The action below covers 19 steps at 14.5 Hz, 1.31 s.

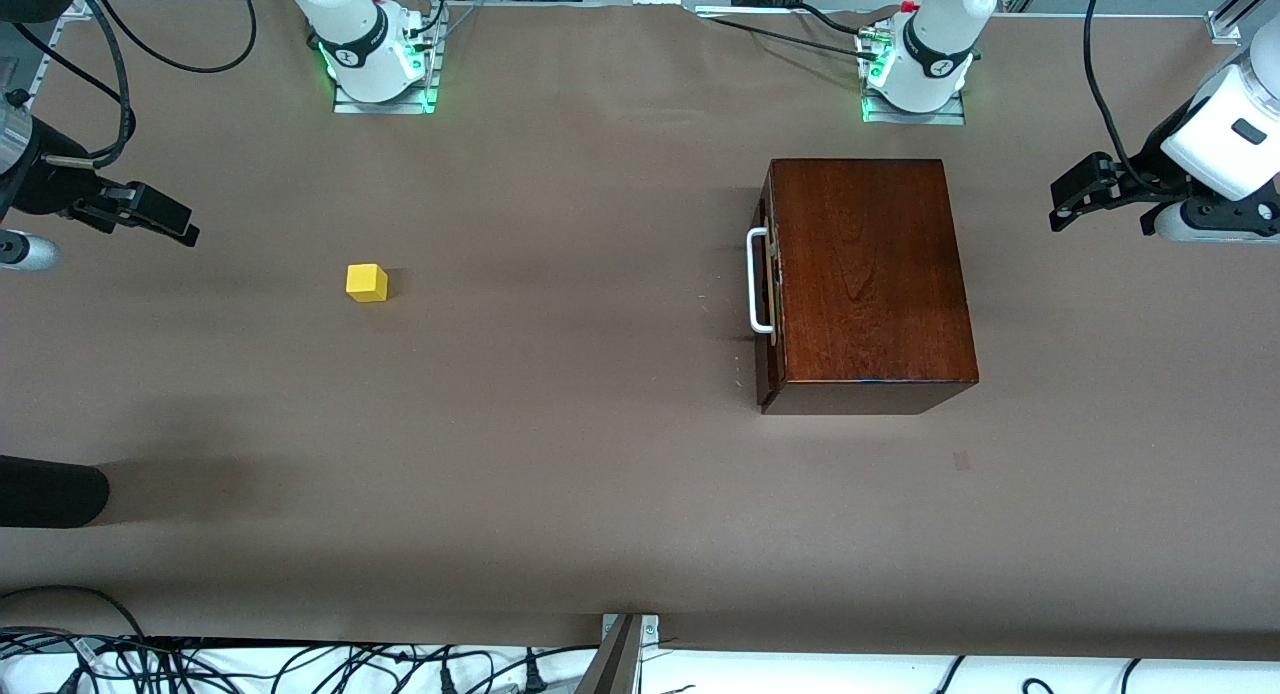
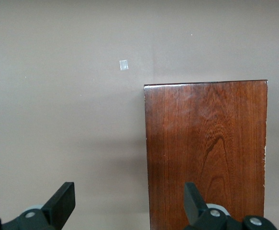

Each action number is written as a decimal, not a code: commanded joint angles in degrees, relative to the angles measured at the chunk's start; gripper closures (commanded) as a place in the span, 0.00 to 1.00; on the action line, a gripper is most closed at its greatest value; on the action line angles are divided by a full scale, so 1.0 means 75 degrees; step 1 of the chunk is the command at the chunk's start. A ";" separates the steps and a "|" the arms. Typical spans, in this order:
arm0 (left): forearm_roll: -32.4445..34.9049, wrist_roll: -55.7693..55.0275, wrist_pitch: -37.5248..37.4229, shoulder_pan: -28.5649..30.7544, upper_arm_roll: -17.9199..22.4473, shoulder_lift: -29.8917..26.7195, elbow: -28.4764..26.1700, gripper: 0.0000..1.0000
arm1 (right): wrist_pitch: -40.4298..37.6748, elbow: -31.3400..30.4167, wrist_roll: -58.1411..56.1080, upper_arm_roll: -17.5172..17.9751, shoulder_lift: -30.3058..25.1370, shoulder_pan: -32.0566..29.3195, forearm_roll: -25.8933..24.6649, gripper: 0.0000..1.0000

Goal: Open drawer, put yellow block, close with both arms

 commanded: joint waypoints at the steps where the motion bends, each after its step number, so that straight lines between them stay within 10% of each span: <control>1: 0.0044 0.0185 0.0034 0.0042 -0.0012 -0.0066 0.0060 0.00 | -0.0010 0.0099 -0.0010 0.0102 0.0037 -0.0098 -0.0003 0.00; 19: 0.0056 0.0185 0.0046 0.0042 0.0059 -0.0055 0.0072 0.00 | -0.0103 -0.0042 -0.0010 0.0114 0.0120 -0.0051 -0.0097 0.00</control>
